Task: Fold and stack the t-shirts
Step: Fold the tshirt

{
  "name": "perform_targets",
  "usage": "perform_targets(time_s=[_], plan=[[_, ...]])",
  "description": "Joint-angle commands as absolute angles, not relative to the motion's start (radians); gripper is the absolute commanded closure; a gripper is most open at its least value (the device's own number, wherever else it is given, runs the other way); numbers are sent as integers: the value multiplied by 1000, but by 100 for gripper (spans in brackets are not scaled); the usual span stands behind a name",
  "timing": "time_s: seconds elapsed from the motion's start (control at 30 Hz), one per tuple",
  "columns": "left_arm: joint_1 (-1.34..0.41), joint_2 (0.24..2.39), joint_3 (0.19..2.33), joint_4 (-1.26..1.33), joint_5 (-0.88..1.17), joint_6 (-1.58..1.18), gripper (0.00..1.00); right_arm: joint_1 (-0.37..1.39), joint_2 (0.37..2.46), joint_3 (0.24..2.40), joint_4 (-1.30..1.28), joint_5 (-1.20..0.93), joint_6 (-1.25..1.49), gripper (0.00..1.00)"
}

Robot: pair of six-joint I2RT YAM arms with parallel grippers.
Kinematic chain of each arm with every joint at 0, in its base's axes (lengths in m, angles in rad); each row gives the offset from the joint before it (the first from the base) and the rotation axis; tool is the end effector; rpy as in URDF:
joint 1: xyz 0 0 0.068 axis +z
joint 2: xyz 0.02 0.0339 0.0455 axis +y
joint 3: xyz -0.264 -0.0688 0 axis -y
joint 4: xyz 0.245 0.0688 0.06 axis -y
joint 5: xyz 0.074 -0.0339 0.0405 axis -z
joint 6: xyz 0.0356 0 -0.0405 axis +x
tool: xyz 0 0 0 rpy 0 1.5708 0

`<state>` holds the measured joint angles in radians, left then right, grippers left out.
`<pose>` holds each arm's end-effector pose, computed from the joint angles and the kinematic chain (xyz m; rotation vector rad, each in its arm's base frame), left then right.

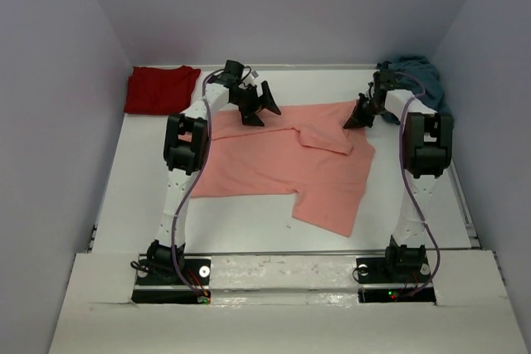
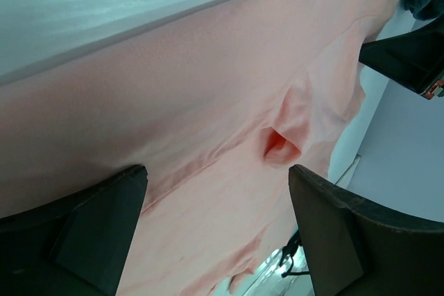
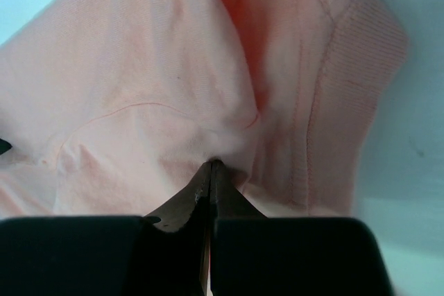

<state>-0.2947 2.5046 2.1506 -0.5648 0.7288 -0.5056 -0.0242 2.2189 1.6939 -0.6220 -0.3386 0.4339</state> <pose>0.5135 -0.1806 0.1619 0.0586 2.5719 -1.2323 0.4658 0.0006 0.1550 0.5238 2.6902 0.5782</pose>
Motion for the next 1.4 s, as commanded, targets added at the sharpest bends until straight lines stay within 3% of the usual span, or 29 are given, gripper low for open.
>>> perform_targets(time_s=[0.0, 0.37, 0.57, 0.67, 0.8, 0.9, 0.93, 0.97, 1.07, 1.17, 1.37], plan=[[-253, 2580, 2215, -607, 655, -466, 1, -15, 2286, 1784, -589, -270, 416, 100], [-141, 2684, 2342, -468, 748, -548, 1, -15, 2365, 1898, -589, -271, 423, 100], [-107, 2600, 2422, -423, 781, -546, 1, -15, 2182, 1810, -469, -319, 420, 100], [-97, 2449, 2453, -387, 769, -560, 1, -15, 2088, 1789, -439, -351, 408, 100], [-84, 2224, 2318, -261, 764, -616, 1, -15, 1947, 1767, -422, -411, 413, 92], [-83, 2061, 2246, -302, 738, -601, 1, -15, 1795, 1720, -436, -459, 452, 62], [-84, 1966, 2173, -358, 691, -588, 1, -15, 1722, 1677, -475, -463, 480, 44], [-84, 1910, 2111, -383, 660, -575, 1, -15, 1688, 1649, -506, -466, 488, 40], [-66, 1685, 1868, -423, 557, -589, 1, -15, 1596, 1483, -584, -498, 495, 37], [-29, 1493, 1398, -387, 566, -661, 1, -15, 1452, 1228, -609, -506, 524, 37], [-9, 1327, 1056, -451, 508, -655, 1, -15, 1223, 960, -607, -586, 600, 36]])
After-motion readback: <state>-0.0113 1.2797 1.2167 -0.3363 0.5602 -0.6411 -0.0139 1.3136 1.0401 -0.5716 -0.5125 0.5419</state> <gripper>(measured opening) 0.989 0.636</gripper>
